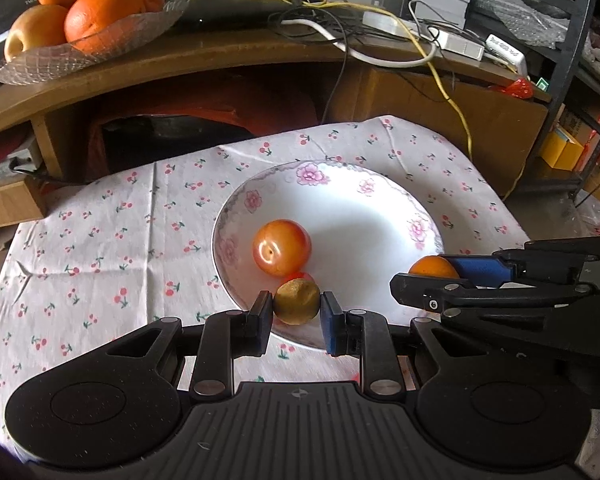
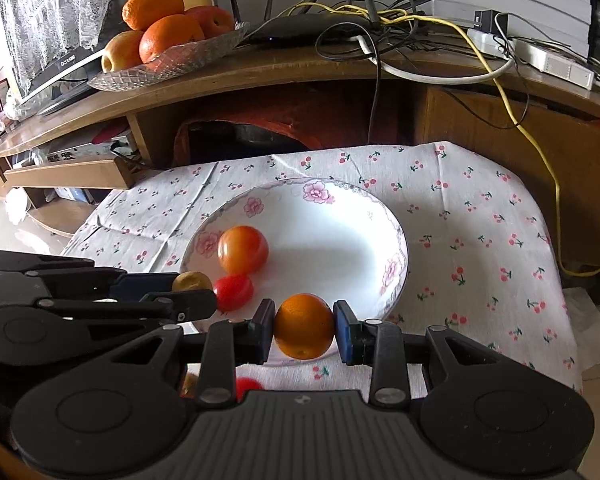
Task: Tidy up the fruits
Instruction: 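Carry the tan fruit in left tool to the bowl while right tool carries the mandarin, then open left tool to drop the tan fruit into the bowl while right tool releases the mandarin, then move left tool back toward the remaining fruits while right tool approaches another mandarin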
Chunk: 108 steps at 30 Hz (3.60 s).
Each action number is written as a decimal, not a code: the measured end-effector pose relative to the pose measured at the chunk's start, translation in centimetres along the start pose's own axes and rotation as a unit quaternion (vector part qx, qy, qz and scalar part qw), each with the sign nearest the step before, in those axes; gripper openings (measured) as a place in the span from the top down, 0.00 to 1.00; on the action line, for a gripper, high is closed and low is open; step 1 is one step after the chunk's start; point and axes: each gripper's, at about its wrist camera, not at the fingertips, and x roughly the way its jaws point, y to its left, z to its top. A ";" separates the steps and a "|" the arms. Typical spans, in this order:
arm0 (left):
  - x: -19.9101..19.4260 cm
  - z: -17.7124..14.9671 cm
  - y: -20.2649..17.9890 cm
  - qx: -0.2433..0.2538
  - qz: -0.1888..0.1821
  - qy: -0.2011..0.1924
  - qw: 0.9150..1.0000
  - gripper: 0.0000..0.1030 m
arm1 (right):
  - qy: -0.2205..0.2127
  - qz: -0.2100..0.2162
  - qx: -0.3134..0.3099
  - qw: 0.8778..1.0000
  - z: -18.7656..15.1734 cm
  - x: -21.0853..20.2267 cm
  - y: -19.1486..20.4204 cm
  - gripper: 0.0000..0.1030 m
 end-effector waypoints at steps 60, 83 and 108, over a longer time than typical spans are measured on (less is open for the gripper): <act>-2.3 0.1 0.3 -0.014 -0.002 -0.029 0.999 0.43 | -0.024 0.005 0.029 0.999 0.1 -1.2 -0.6 0.66; -5.3 -4.7 0.0 0.009 -0.008 0.003 1.000 0.44 | 0.018 0.028 0.023 0.999 -4.8 -3.6 1.8 0.66; -5.9 -8.7 1.7 0.030 -0.022 0.047 0.998 0.42 | 0.069 0.057 -0.045 0.995 -7.6 -2.7 4.8 0.65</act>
